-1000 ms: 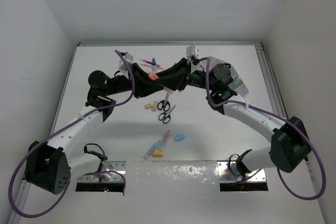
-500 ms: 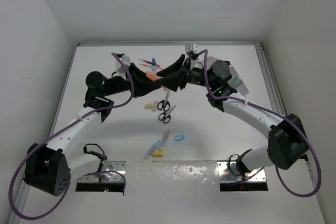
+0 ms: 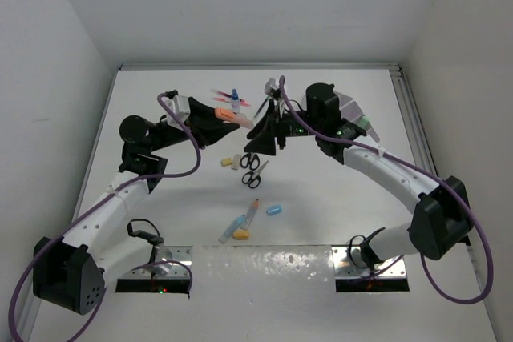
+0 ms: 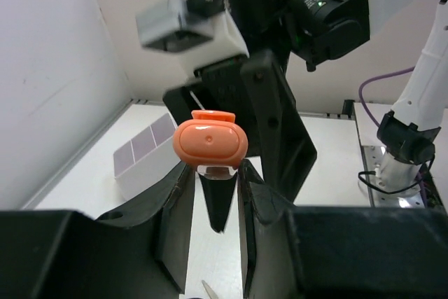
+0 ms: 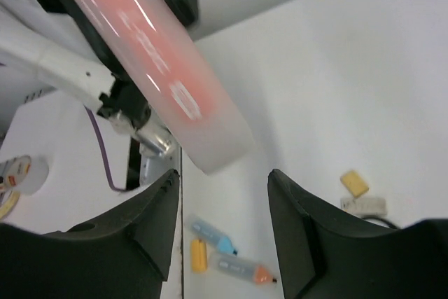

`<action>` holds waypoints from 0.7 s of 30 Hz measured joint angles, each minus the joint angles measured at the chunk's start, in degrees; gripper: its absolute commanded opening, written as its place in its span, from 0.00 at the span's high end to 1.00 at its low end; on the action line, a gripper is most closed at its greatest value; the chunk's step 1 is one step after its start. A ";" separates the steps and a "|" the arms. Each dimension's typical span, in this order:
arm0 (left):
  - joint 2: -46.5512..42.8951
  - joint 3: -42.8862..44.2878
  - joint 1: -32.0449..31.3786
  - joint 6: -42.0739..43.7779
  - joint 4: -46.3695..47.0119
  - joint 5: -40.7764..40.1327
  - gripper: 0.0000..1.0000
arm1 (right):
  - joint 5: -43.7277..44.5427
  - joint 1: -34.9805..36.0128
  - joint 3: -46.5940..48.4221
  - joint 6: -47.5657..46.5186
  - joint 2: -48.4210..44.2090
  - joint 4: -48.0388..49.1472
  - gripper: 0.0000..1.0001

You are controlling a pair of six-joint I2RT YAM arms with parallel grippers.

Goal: Sort the stationery into containers
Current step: Close the pen cap on the pen.

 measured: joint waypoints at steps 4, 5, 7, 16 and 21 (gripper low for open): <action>-0.20 0.00 0.00 0.50 0.74 0.00 1.00 | 0.13 0.00 0.02 -4.24 0.02 -7.26 0.49; -0.20 0.00 0.00 0.61 0.63 -0.02 1.00 | 0.15 0.00 0.04 -4.94 0.02 -8.09 0.49; -0.20 0.02 0.00 1.29 0.13 0.00 1.00 | 0.26 0.11 0.33 -6.16 0.02 -9.29 0.47; -0.17 2.12 -0.02 7.37 -9.38 0.66 1.00 | 4.90 0.15 8.55 -17.68 -0.13 -20.87 0.40; -0.13 2.27 -0.24 8.87 -13.22 1.99 1.00 | 6.47 0.59 11.15 -22.12 -0.24 -23.69 0.39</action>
